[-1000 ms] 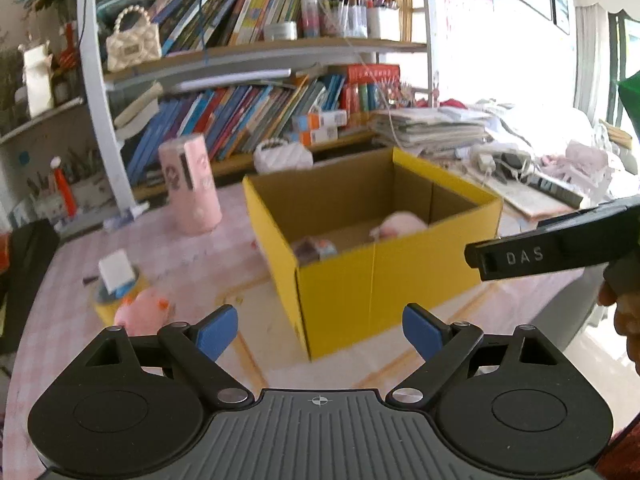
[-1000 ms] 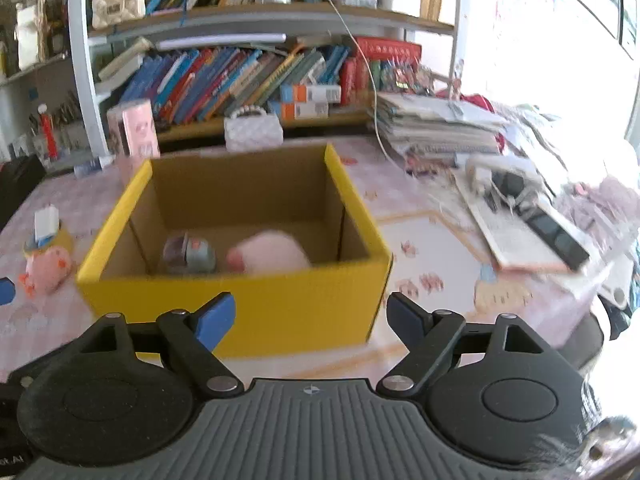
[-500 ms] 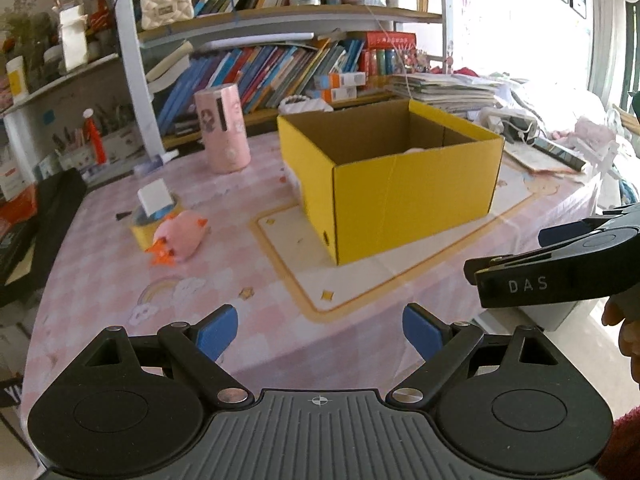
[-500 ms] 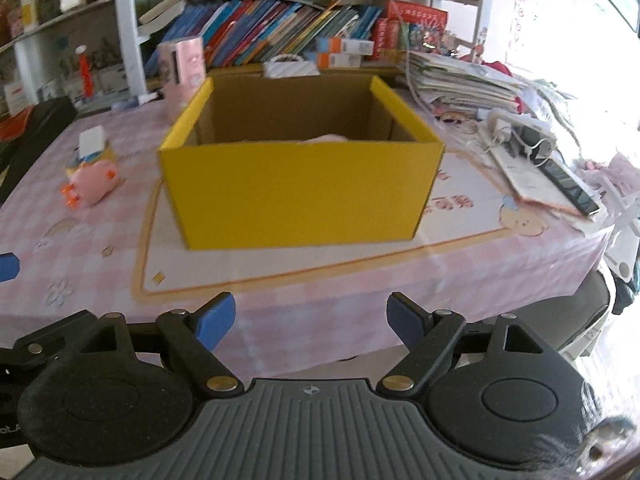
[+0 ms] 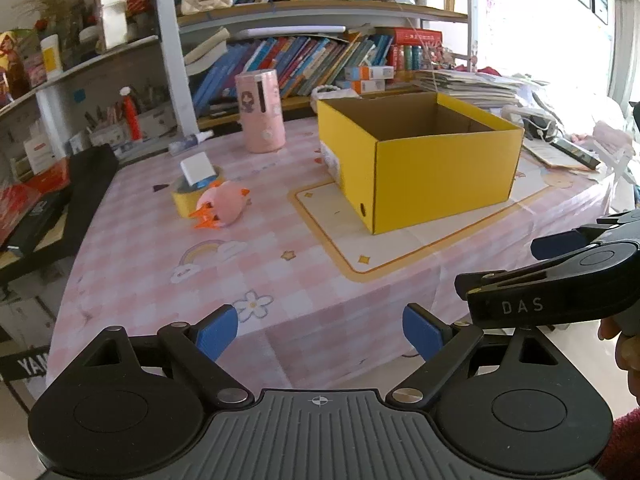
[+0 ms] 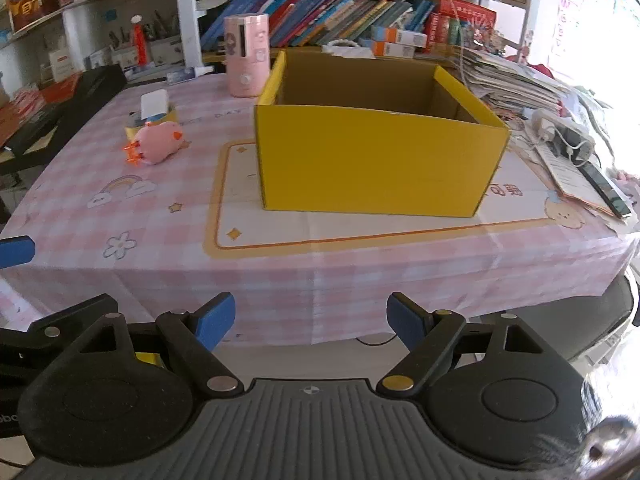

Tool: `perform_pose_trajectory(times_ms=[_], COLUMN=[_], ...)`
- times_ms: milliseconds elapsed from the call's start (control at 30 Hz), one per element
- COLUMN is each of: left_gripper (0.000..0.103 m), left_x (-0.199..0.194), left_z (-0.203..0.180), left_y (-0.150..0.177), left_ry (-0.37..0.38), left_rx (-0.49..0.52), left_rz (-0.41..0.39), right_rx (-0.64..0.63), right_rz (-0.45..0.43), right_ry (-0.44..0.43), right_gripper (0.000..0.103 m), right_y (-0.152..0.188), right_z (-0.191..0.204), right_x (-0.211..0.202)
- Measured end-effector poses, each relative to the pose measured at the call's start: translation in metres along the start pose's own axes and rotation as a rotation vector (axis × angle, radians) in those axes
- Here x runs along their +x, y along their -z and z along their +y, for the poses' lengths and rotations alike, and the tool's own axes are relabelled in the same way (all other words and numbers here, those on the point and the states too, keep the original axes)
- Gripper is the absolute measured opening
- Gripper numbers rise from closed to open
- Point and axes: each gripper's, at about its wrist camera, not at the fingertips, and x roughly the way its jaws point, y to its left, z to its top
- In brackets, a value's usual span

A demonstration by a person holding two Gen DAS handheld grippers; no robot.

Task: Organize objects
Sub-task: 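Move both open tools back toward the plush chick and tape roll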

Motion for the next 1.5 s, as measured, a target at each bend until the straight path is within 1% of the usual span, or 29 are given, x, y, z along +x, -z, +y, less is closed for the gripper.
perform_pose_trajectory(times_ms=[300, 1033, 1300, 1500], left_gripper=[0.092, 0.092, 0.092, 0.092], left_x=[-0.011, -0.027, -0.019, -0.004], left_z=[0.018, 0.063, 0.074, 0.083], left_y=[0.008, 0.019, 0.018, 0.010], left_ry=[-0.037, -0.116, -0.135, -0.151], left_rx=[-0.027, -0.103, -0.129, -0.143], left_rz=[-0.004, -0.013, 0.001, 0.014], right_rx=[-0.039, -0.127, -0.159, -0.172], right_rz=[-0.006, -0.024, -0.018, -0.012], right_ry=[-0.038, -0.109, -0.133, -0.152], right_gripper=[0.083, 0.083, 0.083, 0.083], right_y=[0.000, -0.011, -0.020, -0.033], right_z=[0.023, 0.077, 0.090, 0.095], right_x=[-0.003, -0.001, 0.010, 0.027])
